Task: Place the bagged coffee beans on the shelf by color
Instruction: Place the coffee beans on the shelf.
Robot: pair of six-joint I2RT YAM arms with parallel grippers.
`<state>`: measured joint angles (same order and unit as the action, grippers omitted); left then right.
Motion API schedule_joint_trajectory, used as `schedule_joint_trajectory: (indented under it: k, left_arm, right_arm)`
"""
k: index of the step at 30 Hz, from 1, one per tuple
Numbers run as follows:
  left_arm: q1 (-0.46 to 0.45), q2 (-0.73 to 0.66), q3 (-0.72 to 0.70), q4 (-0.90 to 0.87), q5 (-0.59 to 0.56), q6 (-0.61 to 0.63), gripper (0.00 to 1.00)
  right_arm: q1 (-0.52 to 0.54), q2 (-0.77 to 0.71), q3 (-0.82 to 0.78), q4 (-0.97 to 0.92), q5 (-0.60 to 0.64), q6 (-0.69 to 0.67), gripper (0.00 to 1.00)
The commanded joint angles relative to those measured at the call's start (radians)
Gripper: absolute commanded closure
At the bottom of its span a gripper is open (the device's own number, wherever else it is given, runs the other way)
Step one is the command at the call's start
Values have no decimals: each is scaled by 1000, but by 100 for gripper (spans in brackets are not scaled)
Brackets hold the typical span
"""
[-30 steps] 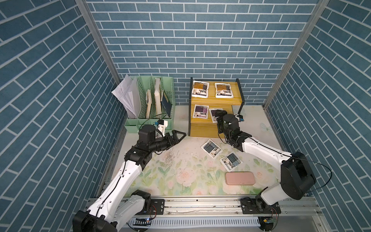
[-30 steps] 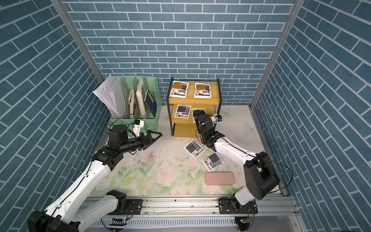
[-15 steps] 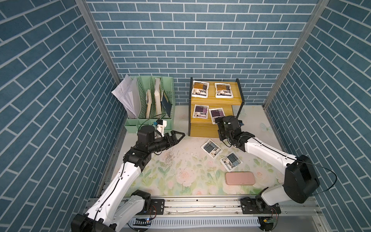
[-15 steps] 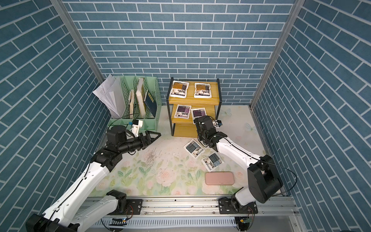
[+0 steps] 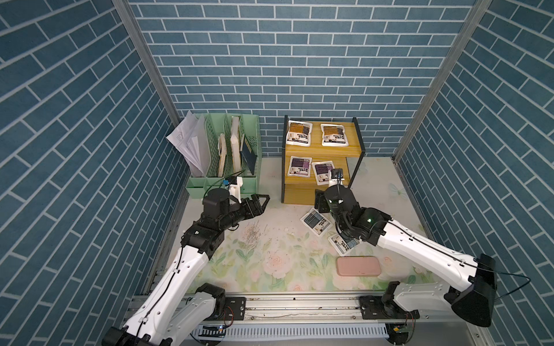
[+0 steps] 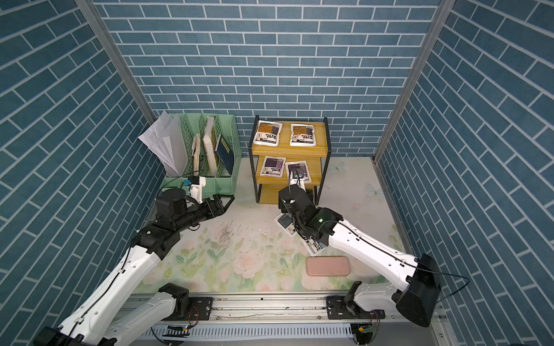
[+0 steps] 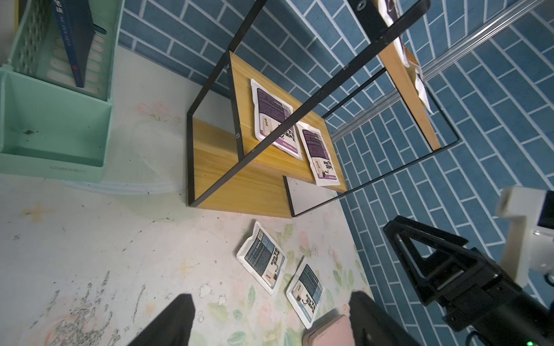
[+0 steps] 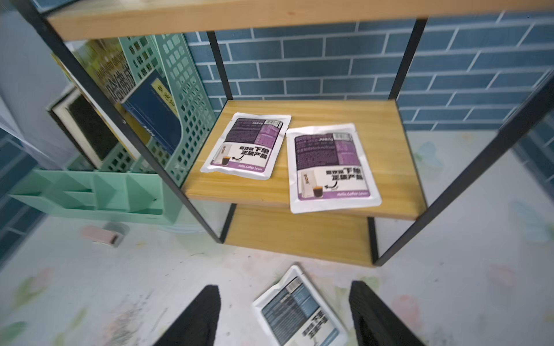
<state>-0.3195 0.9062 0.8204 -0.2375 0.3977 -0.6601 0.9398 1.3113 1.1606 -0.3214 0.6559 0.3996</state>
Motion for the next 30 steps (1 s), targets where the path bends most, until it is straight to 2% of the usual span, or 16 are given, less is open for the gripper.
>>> schedule_joint_trajectory:
  k: [1, 3, 4, 5, 6, 7, 8, 10, 11, 13, 15, 16, 24, 30]
  left_arm:
    - [-4, 3, 22, -37, -50, 37, 14]
    - [-4, 0, 23, -53, -63, 45, 14]
    - [-4, -4, 23, -59, -68, 48, 13]
    - [-4, -5, 20, -63, -70, 51, 13]
    - [-4, -5, 18, -65, -72, 54, 13]
    - [-4, -5, 16, -65, -72, 54, 13]
    - [-4, 0, 14, -65, -71, 55, 13]
    - [-4, 2, 13, -64, -72, 54, 13]
    - [-4, 2, 12, -63, -73, 53, 13]
    - [-4, -2, 11, -63, -76, 51, 13]
    - [-4, -6, 11, -67, -82, 51, 13]
    - [-3, -6, 11, -69, -85, 53, 13]
    - [-4, -14, 11, -86, -97, 60, 13]
    - [-4, -8, 10, -88, -98, 62, 13]
  right_arm:
    - [-10, 65, 29, -54, 185, -340, 30]
    - [-8, 53, -41, 56, 211, -592, 27]
    - [-5, 27, -93, 111, 153, -738, 24]
    - [-1, -21, -175, 150, 22, -949, 22]
    - [9, -78, -275, 217, -50, -1171, 19]
    - [7, -118, -340, 283, -98, -1315, 16]
    - [-29, -138, -352, 309, -161, -1392, 16]
    - [-136, -135, -294, 266, -306, -1415, 22]
    - [-170, -138, -296, 282, -351, -1473, 25]
    - [-222, -126, -285, 304, -422, -1568, 35]
    - [-277, -78, -224, 259, -493, -1602, 46]
    - [-291, -60, -209, 247, -512, -1619, 48]
    - [-419, 35, -71, 159, -771, -1592, 55]
    - [-448, 129, -10, 144, -806, -1643, 56]
